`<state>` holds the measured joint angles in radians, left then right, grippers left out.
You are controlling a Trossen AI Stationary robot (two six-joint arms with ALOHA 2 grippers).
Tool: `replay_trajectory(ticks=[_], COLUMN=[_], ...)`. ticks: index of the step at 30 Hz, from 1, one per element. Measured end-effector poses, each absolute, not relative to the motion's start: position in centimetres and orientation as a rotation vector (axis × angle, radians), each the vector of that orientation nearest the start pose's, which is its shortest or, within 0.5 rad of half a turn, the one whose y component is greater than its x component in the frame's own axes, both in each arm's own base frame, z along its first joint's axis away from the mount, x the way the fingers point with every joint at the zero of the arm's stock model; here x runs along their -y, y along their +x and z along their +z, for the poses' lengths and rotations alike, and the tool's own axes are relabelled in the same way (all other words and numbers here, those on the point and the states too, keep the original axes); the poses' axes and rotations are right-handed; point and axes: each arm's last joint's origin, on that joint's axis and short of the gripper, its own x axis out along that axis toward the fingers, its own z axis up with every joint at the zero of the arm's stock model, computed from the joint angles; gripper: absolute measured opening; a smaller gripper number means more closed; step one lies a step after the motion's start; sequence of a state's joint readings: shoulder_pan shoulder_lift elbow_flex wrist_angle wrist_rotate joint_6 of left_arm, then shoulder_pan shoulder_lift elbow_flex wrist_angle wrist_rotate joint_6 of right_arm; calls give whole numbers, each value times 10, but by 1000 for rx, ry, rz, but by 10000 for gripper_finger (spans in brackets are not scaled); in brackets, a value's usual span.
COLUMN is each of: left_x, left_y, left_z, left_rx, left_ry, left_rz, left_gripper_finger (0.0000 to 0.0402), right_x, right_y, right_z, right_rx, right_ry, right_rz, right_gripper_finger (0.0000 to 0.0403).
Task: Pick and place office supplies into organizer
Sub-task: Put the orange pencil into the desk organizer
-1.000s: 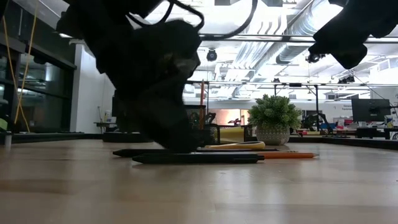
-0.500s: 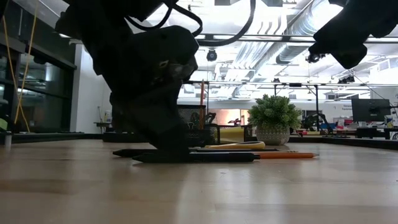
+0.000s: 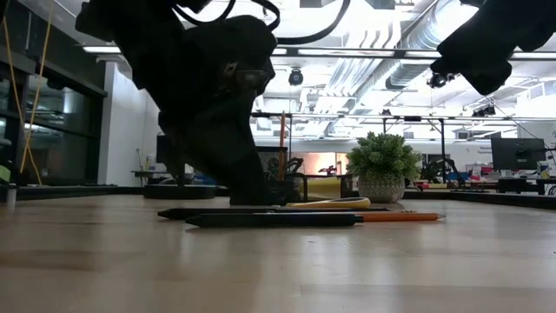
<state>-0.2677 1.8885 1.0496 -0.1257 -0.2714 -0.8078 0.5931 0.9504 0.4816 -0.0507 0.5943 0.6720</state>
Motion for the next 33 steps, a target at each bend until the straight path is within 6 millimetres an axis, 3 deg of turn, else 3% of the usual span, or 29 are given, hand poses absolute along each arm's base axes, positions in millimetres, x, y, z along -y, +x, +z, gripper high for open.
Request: replay_trajectory(ticks=[15,33], left_x=[74,75], left_y=[358,356], left_z=[133,127], left_rx=[-881,-945], left_ry=[-500,-467], left_rz=[366,323], left_gripper_finger=[71,72], right_x=[-94,-94], right_y=[168,168], right_z=[216,216], right_rx=[-404,-404], right_ry=[372,368], right_rz=[-145,-145], right_gripper_finger=[124,124])
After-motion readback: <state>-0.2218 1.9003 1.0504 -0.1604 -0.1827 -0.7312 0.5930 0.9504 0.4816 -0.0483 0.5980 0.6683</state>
